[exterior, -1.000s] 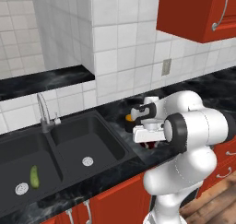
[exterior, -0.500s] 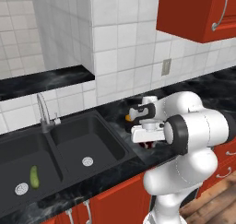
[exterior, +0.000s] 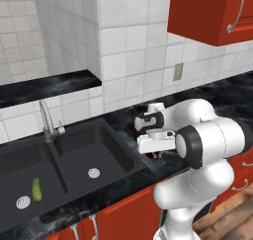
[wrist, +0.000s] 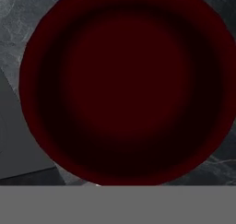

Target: Clear the mugs and bowl far away from the sink.

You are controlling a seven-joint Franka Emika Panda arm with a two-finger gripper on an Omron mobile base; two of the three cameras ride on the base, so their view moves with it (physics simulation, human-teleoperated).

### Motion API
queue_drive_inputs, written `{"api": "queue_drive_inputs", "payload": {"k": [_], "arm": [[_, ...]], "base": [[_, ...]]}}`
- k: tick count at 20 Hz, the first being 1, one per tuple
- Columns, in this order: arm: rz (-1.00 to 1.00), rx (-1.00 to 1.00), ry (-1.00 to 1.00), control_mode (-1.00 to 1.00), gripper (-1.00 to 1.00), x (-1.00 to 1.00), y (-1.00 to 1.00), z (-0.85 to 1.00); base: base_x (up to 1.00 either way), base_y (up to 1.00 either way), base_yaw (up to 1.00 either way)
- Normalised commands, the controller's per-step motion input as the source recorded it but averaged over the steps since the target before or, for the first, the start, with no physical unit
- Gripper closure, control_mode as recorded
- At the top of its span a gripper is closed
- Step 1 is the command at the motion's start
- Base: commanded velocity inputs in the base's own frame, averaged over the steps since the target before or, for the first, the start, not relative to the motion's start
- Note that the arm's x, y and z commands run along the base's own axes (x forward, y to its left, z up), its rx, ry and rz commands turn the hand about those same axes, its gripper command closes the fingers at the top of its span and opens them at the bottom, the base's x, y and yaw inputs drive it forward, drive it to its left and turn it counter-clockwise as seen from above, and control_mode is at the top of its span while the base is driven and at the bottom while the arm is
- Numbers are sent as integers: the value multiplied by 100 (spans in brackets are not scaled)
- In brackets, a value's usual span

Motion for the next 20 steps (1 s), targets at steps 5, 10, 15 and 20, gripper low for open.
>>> {"api": "queue_drive_inputs", "payload": {"k": [5, 10, 15, 20], "arm": [[0, 0, 0, -100, 100, -3, -6, 5], [0, 0, 1, -100, 100, -21, -1, 46], [0, -1, 0, -100, 100, -36, 0, 86], [-1, 0, 5, -100, 100, -39, -2, 100]], "base": [[0, 0, 0], [0, 0, 0], [0, 0, 0], [0, 0, 0]]}}
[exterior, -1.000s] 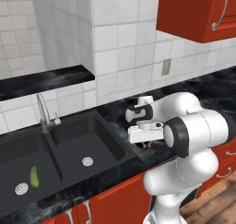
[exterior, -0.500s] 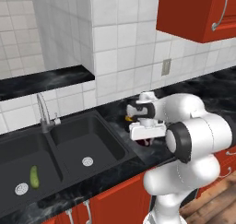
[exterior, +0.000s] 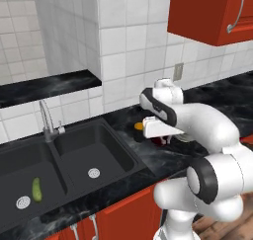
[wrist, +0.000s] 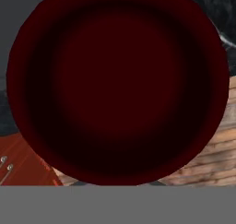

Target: Clear the mugs and bowl far away from the sink.

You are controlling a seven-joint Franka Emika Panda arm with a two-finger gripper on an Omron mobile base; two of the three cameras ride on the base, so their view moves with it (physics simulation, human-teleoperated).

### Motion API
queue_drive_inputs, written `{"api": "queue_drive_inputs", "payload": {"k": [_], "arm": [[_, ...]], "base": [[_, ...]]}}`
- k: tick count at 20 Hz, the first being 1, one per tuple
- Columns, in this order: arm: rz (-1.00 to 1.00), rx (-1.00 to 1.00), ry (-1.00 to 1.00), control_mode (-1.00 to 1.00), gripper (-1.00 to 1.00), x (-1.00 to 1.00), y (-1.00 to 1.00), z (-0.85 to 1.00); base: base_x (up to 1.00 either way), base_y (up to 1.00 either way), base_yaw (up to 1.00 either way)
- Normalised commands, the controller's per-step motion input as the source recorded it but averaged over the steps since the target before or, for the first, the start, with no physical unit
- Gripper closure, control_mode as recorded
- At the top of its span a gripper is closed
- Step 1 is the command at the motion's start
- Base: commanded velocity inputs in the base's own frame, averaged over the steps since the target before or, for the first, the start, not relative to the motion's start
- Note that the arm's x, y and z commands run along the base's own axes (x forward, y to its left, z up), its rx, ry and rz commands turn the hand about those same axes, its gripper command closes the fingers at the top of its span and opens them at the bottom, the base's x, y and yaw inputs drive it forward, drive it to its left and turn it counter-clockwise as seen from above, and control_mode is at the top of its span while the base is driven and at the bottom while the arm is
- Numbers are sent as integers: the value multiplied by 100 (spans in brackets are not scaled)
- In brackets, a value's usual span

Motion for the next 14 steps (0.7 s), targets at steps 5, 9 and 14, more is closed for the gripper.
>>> {"api": "queue_drive_inputs", "payload": {"k": [5, 9, 14], "arm": [[0, -2, 2, -100, 100, -43, 0, 95], [0, 0, -17, -100, 100, -67, 0, 74], [0, 0, -24, -100, 100, -70, 0, 75]], "base": [[0, 0, 0], [0, 0, 0], [0, 0, 0]]}}
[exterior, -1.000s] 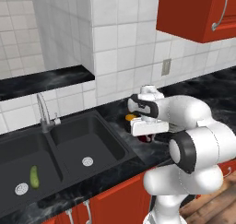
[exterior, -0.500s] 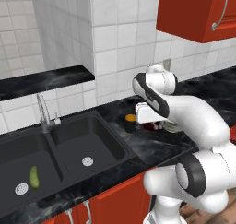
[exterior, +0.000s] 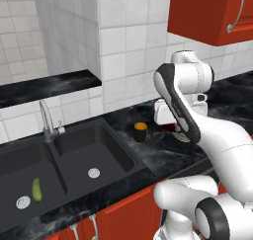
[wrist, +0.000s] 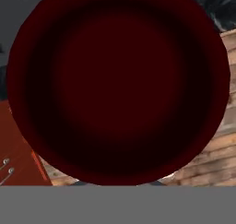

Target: Clear the mugs and bowl far away from the sink.

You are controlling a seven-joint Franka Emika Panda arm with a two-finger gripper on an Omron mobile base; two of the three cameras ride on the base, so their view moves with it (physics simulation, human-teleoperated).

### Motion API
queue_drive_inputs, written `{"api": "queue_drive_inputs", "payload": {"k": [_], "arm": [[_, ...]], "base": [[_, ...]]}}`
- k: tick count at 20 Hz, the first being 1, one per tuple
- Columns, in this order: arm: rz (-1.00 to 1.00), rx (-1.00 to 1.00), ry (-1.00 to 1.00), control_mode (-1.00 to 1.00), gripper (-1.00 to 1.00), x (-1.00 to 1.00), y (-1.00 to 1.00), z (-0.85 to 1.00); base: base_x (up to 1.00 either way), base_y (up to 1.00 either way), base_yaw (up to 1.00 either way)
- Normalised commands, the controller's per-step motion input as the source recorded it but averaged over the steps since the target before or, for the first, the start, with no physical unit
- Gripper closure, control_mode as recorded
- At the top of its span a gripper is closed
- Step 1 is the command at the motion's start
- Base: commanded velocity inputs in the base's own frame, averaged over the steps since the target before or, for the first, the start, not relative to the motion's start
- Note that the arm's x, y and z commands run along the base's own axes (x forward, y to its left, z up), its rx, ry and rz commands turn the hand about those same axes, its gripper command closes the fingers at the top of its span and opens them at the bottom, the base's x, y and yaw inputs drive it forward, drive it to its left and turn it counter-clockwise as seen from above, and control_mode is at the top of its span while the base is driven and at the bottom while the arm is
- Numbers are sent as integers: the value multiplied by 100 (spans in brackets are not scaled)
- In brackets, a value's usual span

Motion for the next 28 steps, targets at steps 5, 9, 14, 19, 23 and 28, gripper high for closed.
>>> {"api": "queue_drive_inputs", "payload": {"k": [5, 9, 14, 19, 23, 28], "arm": [[0, 0, -14, -100, 100, -50, 0, 50], [0, 2, -8, -100, 100, -32, 0, 50], [0, 3, -6, -100, 100, -35, -2, 42], [0, 1, -6, -100, 100, -34, 0, 26], [0, 0, -3, 100, 100, -27, 0, 0], [0, 0, 0, 100, 100, 0, 0, 0]], "base": [[0, 0, 0], [0, 0, 0], [0, 0, 0], [0, 0, 0], [-31, 1, 0], [-19, 0, -12]]}}
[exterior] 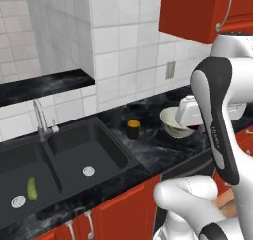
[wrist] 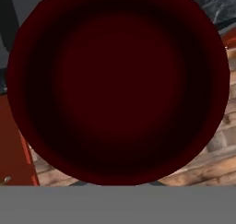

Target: Clear the mugs and bowl far away from the sink.

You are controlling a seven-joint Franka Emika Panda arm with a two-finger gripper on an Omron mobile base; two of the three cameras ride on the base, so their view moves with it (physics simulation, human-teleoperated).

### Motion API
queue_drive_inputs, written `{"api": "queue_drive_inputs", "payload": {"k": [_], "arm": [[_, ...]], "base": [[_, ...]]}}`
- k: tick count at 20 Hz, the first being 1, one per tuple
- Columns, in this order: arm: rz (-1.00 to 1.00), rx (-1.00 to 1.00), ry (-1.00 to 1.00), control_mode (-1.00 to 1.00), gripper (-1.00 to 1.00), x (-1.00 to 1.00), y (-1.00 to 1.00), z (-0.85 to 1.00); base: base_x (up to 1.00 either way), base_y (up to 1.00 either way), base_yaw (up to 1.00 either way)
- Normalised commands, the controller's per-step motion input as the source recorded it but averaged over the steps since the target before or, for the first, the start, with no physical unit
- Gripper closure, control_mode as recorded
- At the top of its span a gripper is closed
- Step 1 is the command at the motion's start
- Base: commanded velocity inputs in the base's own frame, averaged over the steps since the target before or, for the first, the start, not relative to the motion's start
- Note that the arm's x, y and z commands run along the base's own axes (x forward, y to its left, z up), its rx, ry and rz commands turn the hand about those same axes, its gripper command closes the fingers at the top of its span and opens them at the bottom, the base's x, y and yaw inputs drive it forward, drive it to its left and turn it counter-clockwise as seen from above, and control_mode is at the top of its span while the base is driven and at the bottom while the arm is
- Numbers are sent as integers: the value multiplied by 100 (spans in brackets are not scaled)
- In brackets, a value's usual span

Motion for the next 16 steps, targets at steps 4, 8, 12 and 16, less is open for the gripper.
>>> {"api": "queue_drive_inputs", "payload": {"k": [4, 8, 12, 16], "arm": [[0, 0, 0, 100, 100, 0, 0, 0], [0, 0, 0, 100, 100, 0, 0, 0], [0, 0, 0, 100, 100, 0, 0, 0], [0, 0, 0, 100, 100, 0, 0, 0]], "base": [[-3, 0, -92], [0, 0, -100], [0, 0, -100], [0, 0, -100]]}}
